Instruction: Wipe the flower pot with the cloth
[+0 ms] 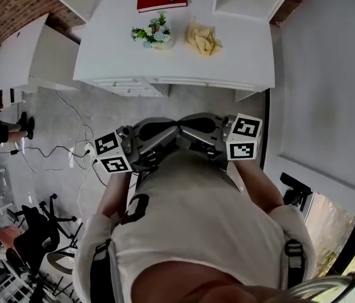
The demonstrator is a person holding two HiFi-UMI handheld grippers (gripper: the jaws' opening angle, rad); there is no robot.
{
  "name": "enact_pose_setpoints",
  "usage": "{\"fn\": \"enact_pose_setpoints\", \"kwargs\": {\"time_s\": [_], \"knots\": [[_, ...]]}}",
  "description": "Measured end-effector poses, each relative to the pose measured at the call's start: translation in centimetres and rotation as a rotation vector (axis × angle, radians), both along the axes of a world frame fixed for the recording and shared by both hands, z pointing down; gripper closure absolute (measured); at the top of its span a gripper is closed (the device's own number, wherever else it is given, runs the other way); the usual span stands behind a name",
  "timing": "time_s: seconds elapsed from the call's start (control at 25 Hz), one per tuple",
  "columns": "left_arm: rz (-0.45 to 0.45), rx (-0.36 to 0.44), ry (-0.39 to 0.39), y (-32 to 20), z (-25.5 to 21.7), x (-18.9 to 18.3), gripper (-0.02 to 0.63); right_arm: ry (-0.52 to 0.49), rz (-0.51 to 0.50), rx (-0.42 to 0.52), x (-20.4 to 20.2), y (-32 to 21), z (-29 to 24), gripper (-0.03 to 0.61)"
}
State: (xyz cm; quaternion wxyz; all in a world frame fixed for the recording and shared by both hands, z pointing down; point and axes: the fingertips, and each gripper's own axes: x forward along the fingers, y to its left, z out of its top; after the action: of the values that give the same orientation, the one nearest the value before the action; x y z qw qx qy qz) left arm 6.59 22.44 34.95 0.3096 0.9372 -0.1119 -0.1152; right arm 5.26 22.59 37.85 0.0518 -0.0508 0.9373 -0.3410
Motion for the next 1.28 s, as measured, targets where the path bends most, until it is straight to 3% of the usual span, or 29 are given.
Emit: {"fn": "enact_pose_setpoints", "kwargs": {"time_s": [0.16,0.56,0.92,1.12,1.2,1.28], "knots": [[0.005,-0.033,0.057,-0.7,0.1,0.5,0.592,-0.107,0.086,-0.042,1.5,-2.0,-1.4,0.569],[0.078,-0.025,0.122,-5.6,0.6,-0.7,0.594,-0.041,0.177,-0.011,0.5,-6.5,-0.9,0.569],[0.156,-0.009,0.274,-10.7,-1.7,-6.7,0.594,0.035,0.036,0.147,-6.2,-10.3,-2.5,0.569],[0.223,0.024,0.247,-11.8,-1.5,-9.0,0.594,0.066,-0.091,0.165,-8.9,-11.4,-2.2,0.569],[0.209,0.034,0.204,-12.9,-0.9,-9.8,0.594,0.091,-0.048,0.197,-9.4,-13.1,-2.0,0.571],[0.177,0.07,0.111,-14.0,0.4,-10.5,0.594,0.111,0.088,0.178,-8.6,-16.1,-1.5,0.569]]}}
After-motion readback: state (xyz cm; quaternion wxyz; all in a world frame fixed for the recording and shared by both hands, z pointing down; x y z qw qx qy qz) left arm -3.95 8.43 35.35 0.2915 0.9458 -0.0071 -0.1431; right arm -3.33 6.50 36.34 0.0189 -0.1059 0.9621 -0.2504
